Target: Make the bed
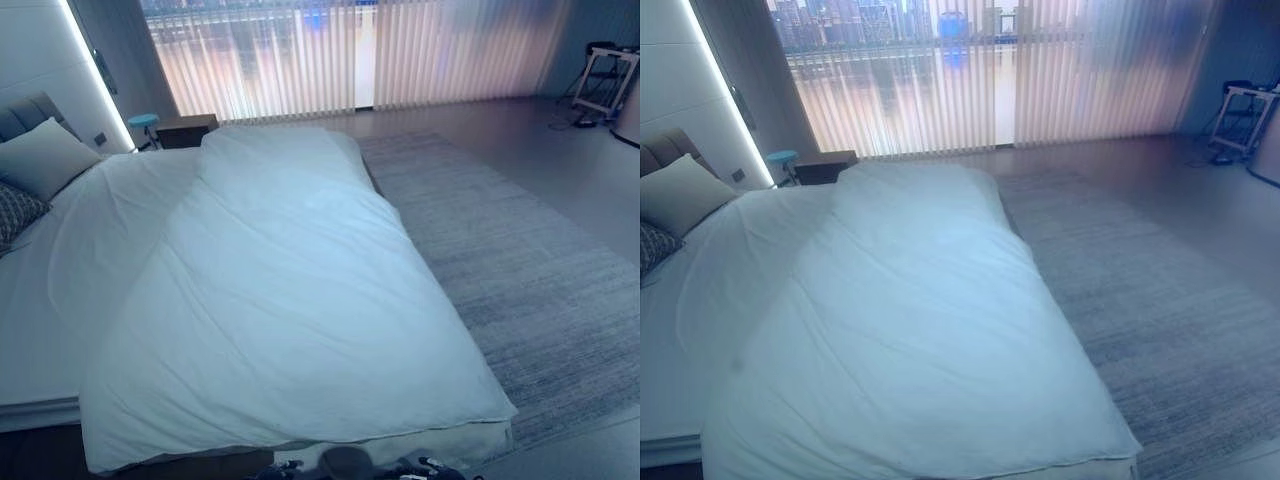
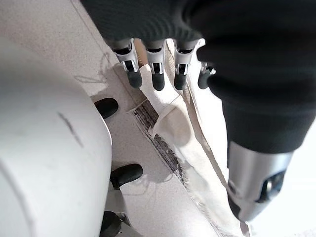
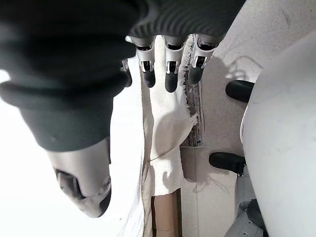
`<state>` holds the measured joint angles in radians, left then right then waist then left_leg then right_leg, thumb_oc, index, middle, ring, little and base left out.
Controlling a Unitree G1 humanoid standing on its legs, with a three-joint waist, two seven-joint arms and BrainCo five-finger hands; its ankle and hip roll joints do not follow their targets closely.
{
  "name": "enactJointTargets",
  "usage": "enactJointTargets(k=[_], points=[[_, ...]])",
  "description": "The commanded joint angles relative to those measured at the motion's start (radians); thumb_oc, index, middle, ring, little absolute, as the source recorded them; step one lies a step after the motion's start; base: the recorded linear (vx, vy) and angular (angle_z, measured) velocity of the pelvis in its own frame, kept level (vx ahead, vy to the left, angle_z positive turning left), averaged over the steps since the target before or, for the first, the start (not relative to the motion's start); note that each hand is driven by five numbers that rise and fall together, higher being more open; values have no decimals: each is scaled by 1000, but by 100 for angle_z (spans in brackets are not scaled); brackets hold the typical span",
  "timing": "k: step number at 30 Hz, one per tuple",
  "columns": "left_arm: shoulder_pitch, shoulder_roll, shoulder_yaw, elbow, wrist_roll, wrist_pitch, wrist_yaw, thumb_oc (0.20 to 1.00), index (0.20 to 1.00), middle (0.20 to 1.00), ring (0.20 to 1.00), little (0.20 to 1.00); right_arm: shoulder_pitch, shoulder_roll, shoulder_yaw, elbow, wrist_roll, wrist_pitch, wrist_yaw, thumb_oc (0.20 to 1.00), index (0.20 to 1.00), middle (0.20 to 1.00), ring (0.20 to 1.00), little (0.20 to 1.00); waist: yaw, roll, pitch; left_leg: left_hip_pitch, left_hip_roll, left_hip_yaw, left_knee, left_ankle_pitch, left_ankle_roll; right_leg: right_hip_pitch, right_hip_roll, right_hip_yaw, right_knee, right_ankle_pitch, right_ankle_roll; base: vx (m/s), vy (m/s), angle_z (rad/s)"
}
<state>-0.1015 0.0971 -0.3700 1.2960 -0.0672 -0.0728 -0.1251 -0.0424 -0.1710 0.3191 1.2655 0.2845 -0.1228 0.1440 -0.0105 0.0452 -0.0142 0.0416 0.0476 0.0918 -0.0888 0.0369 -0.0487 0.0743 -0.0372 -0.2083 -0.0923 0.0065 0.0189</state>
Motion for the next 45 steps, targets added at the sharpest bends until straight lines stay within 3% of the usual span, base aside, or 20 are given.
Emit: enactJointTargets(k=[1,7,8,9,13,15,19,23,25,28,31,34,45], points=[[-86,-20,19,101,-25,-12,-3,1000,1000,1000,1000,1000,-63,23,4,48,5,-39,0,1000,1000,1000,1000,1000,4,-68,9,-6,8,25,2,-33,12,-24,-74,-20,5,1,94,-18,-53,1],[-109,-15,109,80,-248,-18,20,1000,1000,1000,1000,1000,-70,15,8,1,55,-56,-7,1000,1000,1000,1000,1000,-6,-88,60,-64,24,34,2,-10,1,-97,-52,-8,5,20,90,-76,-55,-1],[-126,-14,142,48,-384,-30,38,1000,1000,1000,1000,1000,-76,10,16,-35,84,-62,-13,1000,1000,1000,1000,1000,-10,-95,96,-96,30,30,2,6,-4,-125,-46,-14,5,31,86,-148,-62,0],[-126,-14,142,48,-384,-30,38,1000,1000,1000,1000,1000,-76,10,16,-35,84,-62,-13,1000,1000,1000,1000,1000,-11,-94,95,-97,30,30,2,6,-4,-126,-46,-15,5,31,86,-175,-73,3],[-182,-28,180,-2,-606,-38,62,1000,1000,1000,1000,1000,-107,-7,35,-117,152,-66,-31,1000,1000,1000,1000,1000,-14,-99,190,-152,29,16,2,38,-7,-190,-41,-27,47,38,76,-188,-38,13],[-227,-37,212,-36,-732,-53,87,1000,1000,1000,1000,1000,-136,-13,43,-169,188,-66,-44,1000,1000,1000,1000,1000,-16,-103,251,-222,30,13,60,37,-9,-253,-50,-29,100,34,72,-292,-29,6],[-298,-54,266,-137,-914,-101,124,1000,1000,1000,1000,1000,-180,-22,56,-261,270,-70,-62,1000,1000,1000,1000,1000,-19,-111,308,-360,24,-1,134,43,-8,-386,-54,-31,170,40,72,-201,-20,-3],[-335,-63,288,-196,-988,-118,133,1000,1000,1000,1000,1000,-184,-31,63,-338,300,-67,-59,1000,1000,1000,1000,1000,-30,-110,329,-448,23,3,188,46,-19,-460,-67,-50,215,27,77,-126,0,6],[-406,-69,312,-248,-1068,-154,134,1000,1000,1000,1000,1000,-208,-36,60,-409,348,-88,-64,1000,1000,1000,1000,1000,-45,-110,373,-563,29,1,265,42,-29,-584,-91,-51,324,10,76,-171,21,16],[-423,-72,331,-248,-1096,-163,135,1000,1000,1000,1000,1000,-215,-37,56,-415,363,-94,-64,1000,1000,1000,1000,1000,-50,-109,366,-610,34,5,305,29,-29,-633,-98,-49,360,0,75,-57,26,28],[-460,-78,382,-279,-1171,-202,137,1000,1000,1000,1000,1000,-230,-39,61,-460,368,-102,-66,1000,1000,1000,1000,1000,-56,-114,370,-698,40,6,392,-6,-22,-729,-107,-28,437,-13,74,-42,52,2],[-490,-66,419,-256,-1194,-202,133,1000,1000,1000,1000,1000,-241,-39,65,-476,363,-109,-73,1000,1000,1000,1000,1000,-61,-120,369,-759,50,13,468,-44,-18,-789,-112,-15,489,-28,77,-18,68,-11],[-582,-15,503,-232,-1250,-248,178,1000,1000,1000,1000,1000,-265,-40,88,-538,385,-121,-64,1000,1000,1000,1000,1000,-92,-133,358,-825,57,37,505,-71,-4,-852,-107,8,493,-32,86,27,51,-16]])
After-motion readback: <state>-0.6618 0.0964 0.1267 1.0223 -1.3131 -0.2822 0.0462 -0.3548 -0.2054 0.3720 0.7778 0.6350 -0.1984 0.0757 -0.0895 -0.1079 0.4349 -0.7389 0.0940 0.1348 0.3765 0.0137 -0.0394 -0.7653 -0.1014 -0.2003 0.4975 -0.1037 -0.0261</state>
